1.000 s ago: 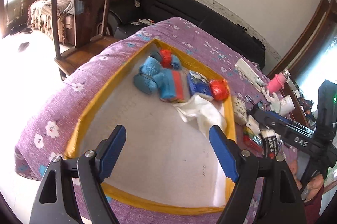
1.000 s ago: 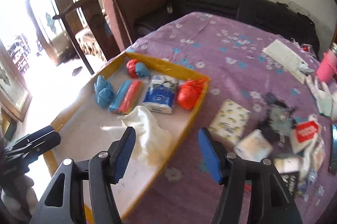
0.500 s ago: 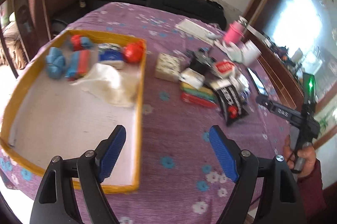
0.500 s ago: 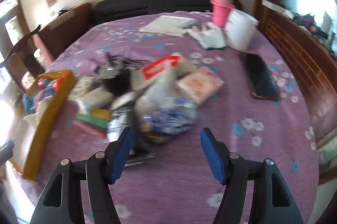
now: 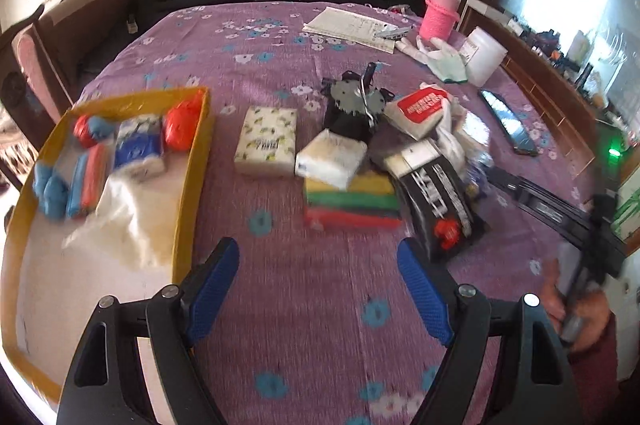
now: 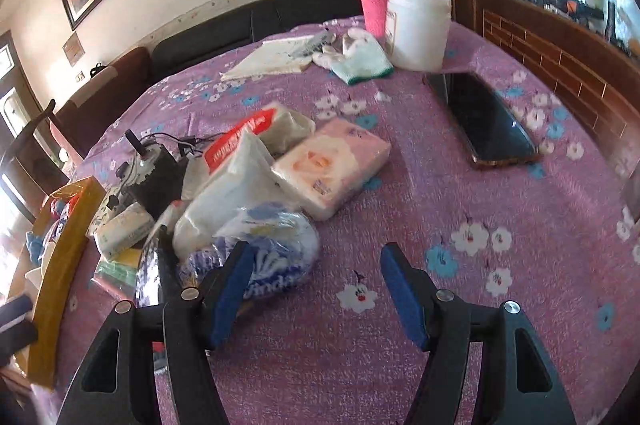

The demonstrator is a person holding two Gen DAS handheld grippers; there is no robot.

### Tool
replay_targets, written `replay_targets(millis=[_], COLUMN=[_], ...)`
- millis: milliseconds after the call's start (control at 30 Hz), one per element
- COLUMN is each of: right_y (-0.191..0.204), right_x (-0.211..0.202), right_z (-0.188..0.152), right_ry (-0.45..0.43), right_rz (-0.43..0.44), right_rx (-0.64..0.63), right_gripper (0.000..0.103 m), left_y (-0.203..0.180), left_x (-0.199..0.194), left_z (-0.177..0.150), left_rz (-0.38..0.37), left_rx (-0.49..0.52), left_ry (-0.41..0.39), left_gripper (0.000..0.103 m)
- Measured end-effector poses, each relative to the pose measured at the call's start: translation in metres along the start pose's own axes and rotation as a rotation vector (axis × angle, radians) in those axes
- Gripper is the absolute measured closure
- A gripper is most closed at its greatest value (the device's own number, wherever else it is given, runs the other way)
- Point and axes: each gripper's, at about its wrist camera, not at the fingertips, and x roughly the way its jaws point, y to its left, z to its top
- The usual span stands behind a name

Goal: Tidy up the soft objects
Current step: 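Grasp the white Face tissue pack with the left tool and lift it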

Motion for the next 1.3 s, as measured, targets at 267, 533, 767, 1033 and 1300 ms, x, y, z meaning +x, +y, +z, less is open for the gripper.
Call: replay_targets(millis=[267,533,767,1033,1300], right_y=[-0.008,-0.007,-0.013,-0.015,-0.022], right_x=[0.0,0.008,0.011,0.013,0.014], right_z=[0.002,0.003,0.004,0.003,0.001], right_ry=[-0.016,0.012,0.024,0.032,0.034], right_rz=[-0.021,-0.024,-0.024,-0.025,-0.063], right_rx=[0.013,-0.002,0.023,0.031,0.074], right_gripper=[0.029,0.027,0.026,0.024,0.023], left_y=[-0.027,-0.041,-0.038,-0.029,-0.027], left_x=[0.074,0.104,0.053,0.002,0.027], left_z=[0.05,0.055,0.045,-0.021,-0.054], left_rz=[0.103,0.177,0.149,0.009,-0.04], left_rx=[0.156,0.262,0.232,0.124,0.061], left_ry=[0.038,0.034,-0.047,-0.03,0.027], left_gripper=[0.023,0.061,0.061,0.058,0.044])
